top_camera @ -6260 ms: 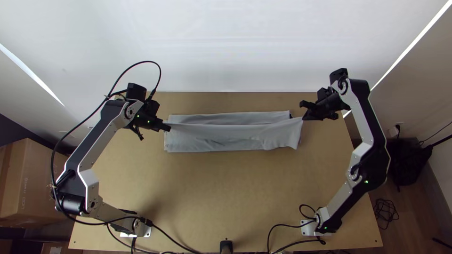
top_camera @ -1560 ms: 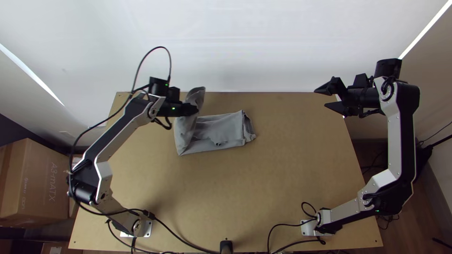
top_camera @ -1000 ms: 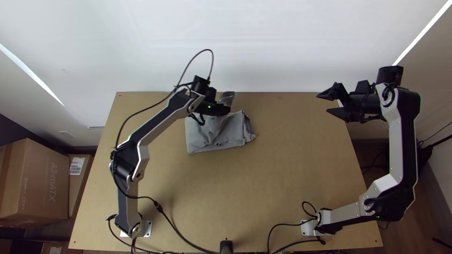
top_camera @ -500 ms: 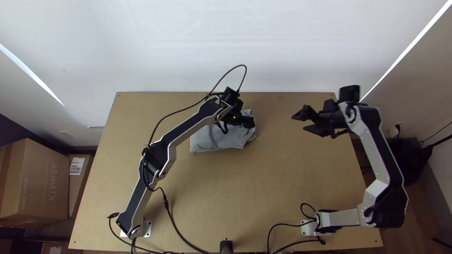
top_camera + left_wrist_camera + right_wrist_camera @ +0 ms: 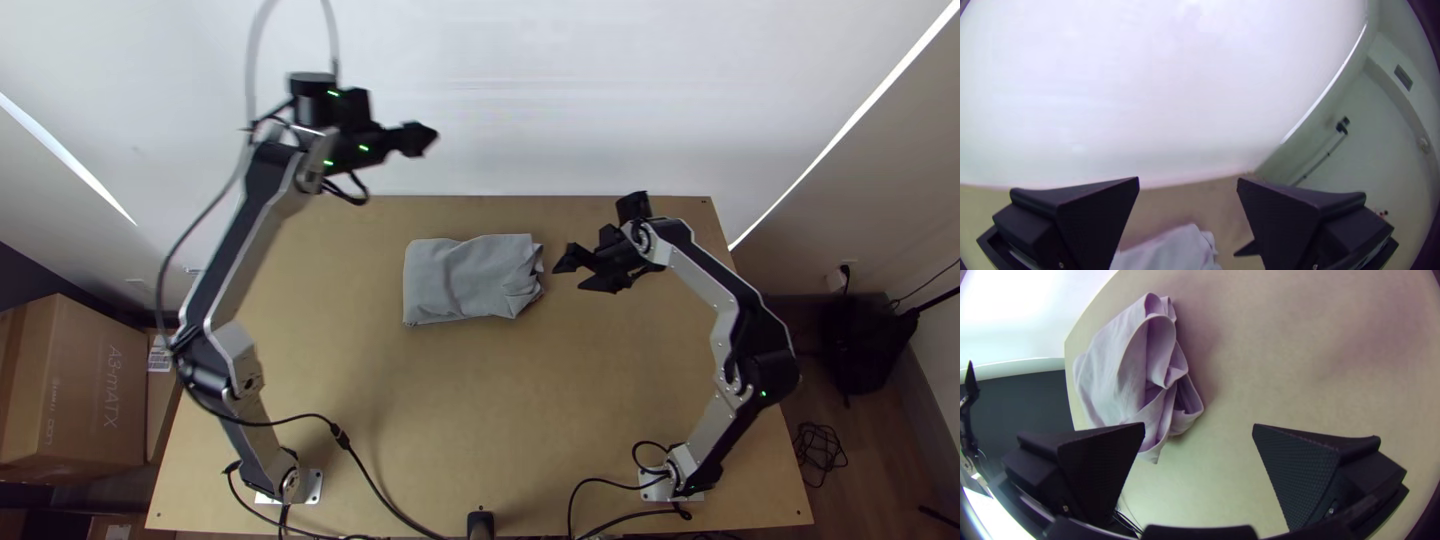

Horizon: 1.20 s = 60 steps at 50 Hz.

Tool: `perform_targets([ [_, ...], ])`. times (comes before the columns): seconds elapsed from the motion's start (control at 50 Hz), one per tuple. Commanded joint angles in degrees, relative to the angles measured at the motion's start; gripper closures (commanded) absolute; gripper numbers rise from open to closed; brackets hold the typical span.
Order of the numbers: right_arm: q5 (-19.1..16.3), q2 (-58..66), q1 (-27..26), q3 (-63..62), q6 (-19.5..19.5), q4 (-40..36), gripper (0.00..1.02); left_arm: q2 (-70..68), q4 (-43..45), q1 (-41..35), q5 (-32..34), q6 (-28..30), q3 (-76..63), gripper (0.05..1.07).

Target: Fold the t-shirt

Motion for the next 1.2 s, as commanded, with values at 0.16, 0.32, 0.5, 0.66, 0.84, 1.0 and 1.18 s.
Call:
perform_targets([
  [0.16, -0.68, 5.99, 6.05, 9.61, 0.41, 0.65, 0.03, -13.10, -2.90, 10.22, -3.28, 3.35, -2.74, 0.10],
  [0.32, -0.68, 10.38, 7.81, 15.41, 0.23, 0.65, 0.03, -17.85, -5.80, 14.53, -3.98, 4.58, -4.14, 0.10],
  [0.5, -0.42, 14.43, 9.83, 20.07, 0.32, 0.65, 0.03, -22.86, -6.68, 18.66, -4.24, 5.46, -7.13, 0.10],
  [0.66, 1.78, 16.80, 9.04, 20.69, -0.03, 0.74, 0.03, -25.49, -7.99, 19.80, -5.65, 6.52, -7.48, 0.10],
  [0.84, 2.92, 18.73, 8.86, 20.60, -1.09, 0.83, 0.03, -27.51, -8.96, 20.51, -7.23, 6.96, -8.10, 0.10],
  [1.0, 2.83, 20.49, 9.22, 21.13, -1.44, 0.83, 0.03, -28.57, -9.66, 20.51, -8.90, 7.57, -8.28, 0.10],
  [1.18, 1.69, 23.13, 11.85, 22.36, -1.79, 0.83, 0.03, -29.18, -10.10, 20.33, -10.31, 7.66, -8.28, 0.10],
])
